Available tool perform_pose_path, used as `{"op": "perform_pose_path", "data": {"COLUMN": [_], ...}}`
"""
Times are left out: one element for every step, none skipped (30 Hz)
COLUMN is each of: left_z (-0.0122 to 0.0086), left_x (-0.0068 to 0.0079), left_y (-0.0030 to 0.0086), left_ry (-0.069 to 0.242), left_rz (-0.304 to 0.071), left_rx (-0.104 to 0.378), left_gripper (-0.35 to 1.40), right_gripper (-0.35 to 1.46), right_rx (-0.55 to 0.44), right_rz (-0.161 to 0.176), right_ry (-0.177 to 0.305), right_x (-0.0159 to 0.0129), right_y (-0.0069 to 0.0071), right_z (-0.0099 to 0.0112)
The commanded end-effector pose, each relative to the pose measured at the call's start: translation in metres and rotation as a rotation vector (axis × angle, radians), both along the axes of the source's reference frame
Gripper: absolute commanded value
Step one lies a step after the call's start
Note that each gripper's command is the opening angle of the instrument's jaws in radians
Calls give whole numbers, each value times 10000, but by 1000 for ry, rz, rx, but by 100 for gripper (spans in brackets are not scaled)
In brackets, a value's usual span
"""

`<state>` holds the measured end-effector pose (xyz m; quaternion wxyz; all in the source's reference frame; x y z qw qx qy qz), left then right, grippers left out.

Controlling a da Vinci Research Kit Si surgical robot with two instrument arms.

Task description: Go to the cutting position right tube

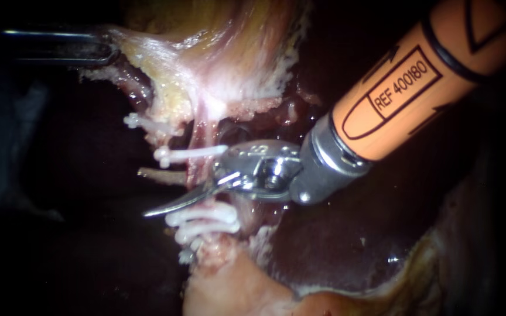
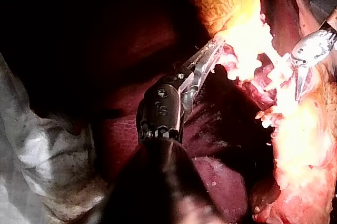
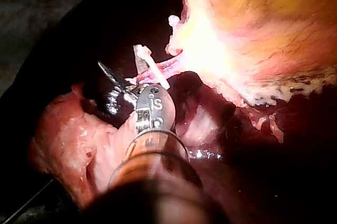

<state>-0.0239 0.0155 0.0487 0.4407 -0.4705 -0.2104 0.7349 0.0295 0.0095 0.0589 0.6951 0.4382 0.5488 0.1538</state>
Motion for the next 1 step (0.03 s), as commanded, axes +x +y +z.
{"op": "perform_pose_path", "data": {"left_z": [0], "left_x": [0], "left_y": [0], "left_ry": [-1], "left_rz": [1], "left_rx": [0], "left_gripper": [-35], "right_gripper": [126], "right_rx": [0], "right_rz": [0], "right_ry": [-1], "right_x": [-1], "right_y": [0], "right_z": [1]}}
